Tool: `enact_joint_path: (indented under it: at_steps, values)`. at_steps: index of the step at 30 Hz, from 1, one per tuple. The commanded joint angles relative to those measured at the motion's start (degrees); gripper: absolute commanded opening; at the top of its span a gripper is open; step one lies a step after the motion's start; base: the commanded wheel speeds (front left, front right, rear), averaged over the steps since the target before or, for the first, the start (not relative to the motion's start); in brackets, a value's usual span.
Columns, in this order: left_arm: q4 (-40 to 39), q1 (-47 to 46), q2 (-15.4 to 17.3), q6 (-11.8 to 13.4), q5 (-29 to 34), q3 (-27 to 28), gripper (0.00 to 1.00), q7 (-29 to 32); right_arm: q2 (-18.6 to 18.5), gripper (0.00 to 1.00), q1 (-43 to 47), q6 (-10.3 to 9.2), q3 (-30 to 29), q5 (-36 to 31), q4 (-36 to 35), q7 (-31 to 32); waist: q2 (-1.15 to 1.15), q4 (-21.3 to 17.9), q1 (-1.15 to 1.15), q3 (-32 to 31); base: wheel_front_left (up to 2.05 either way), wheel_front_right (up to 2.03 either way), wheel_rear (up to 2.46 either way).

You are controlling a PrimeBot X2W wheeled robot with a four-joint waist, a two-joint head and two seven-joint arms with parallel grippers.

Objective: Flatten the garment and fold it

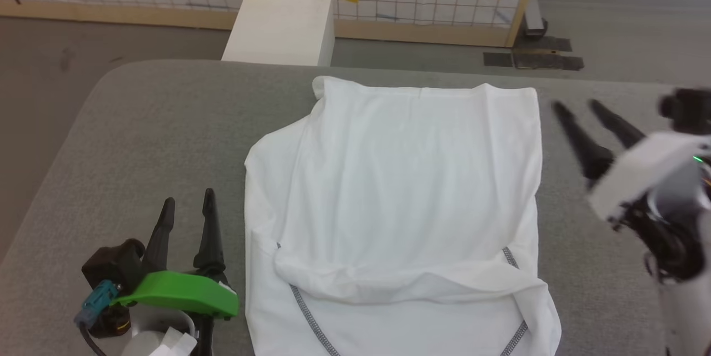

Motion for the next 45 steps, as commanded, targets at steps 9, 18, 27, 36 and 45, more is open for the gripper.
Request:
enact_joint_path:
  at_steps: [9,18,27,36,45]
  values:
    - [0.25,-0.83,0.12,1.54,-0.47,-0.09,1.0,1.38,5.75,1.0,12.79,-0.08,-16.8,-7.21,-8.9,-1.99,0.54,-2.97,0.0,2.16,0.0,0.0,0.0]
    - [11.84,-20.74,3.08,3.3,-1.69,-1.54,1.0,18.58,5.95,1.0,10.84,-0.08,-18.39,-6.97,-13.82,0.85,0.54,-3.69,0.0,10.83,0.0,0.0,0.0]
    - [27.9,-42.95,8.5,6.0,0.16,-6.01,1.0,45.91,5.35,1.0,7.96,-0.08,-17.75,-6.23,-16.69,3.25,0.54,-7.59,0.0,19.45,0.0,0.0,0.0]
    - [33.95,-49.31,10.65,5.79,4.18,-11.13,1.0,54.35,5.05,1.0,6.89,-0.08,-17.88,-5.93,-18.01,3.79,0.54,-9.37,0.0,23.15,0.0,0.0,0.0]
    - [36.23,-47.26,8.59,4.52,3.03,-14.39,0.0,64.06,4.97,1.0,6.35,-0.08,-19.32,-6.27,-18.53,3.72,0.54,-8.45,0.0,23.86,0.0,0.0,0.0]
